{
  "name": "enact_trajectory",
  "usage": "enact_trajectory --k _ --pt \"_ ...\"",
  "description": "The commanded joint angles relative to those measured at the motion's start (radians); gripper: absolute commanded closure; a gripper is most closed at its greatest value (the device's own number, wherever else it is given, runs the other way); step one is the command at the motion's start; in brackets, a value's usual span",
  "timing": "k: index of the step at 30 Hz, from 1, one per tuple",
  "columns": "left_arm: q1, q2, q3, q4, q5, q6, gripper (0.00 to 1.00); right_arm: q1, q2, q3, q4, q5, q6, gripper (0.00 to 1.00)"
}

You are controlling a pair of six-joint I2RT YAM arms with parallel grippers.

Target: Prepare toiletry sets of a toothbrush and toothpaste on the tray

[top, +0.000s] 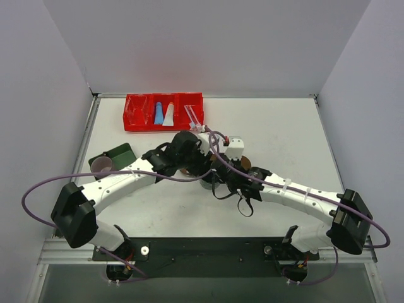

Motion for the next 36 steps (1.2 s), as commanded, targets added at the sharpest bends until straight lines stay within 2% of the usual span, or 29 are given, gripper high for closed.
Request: enact_trajectory --k 1,3,7,18,26,36 --pt "-0.009 -0.063 0.028 0.106 0.048 -0.023 0.54 -0.082 -0.028 -0.04 -0.05 0.091 0.097 1.0" --pt "-0.007 -0.065 0.031 0.105 0.057 -0.028 0.46 -0.102 -0.034 -0.048 -0.049 0.094 0.103 1.0" --pt "-0.009 -0.063 0.034 0.097 0.047 -0.033 0.39 -0.131 -0.053 -0.071 -0.044 0.119 0.127 1.0" --pt "0.028 -0.089 0.02 0.117 -0.013 -0.085 0.34 -0.168 -0.094 -0.119 -0.035 0.312 0.242 1.0" --pt "0.137 -0.172 -0.046 0.197 -0.027 -0.171 0.32 -0.233 -0.054 -0.077 -0.09 0.32 0.356 1.0" --pt "0.16 -0.22 -0.063 0.212 -0.076 -0.174 0.31 -0.259 0.047 0.018 -0.227 0.354 0.491 1.0"
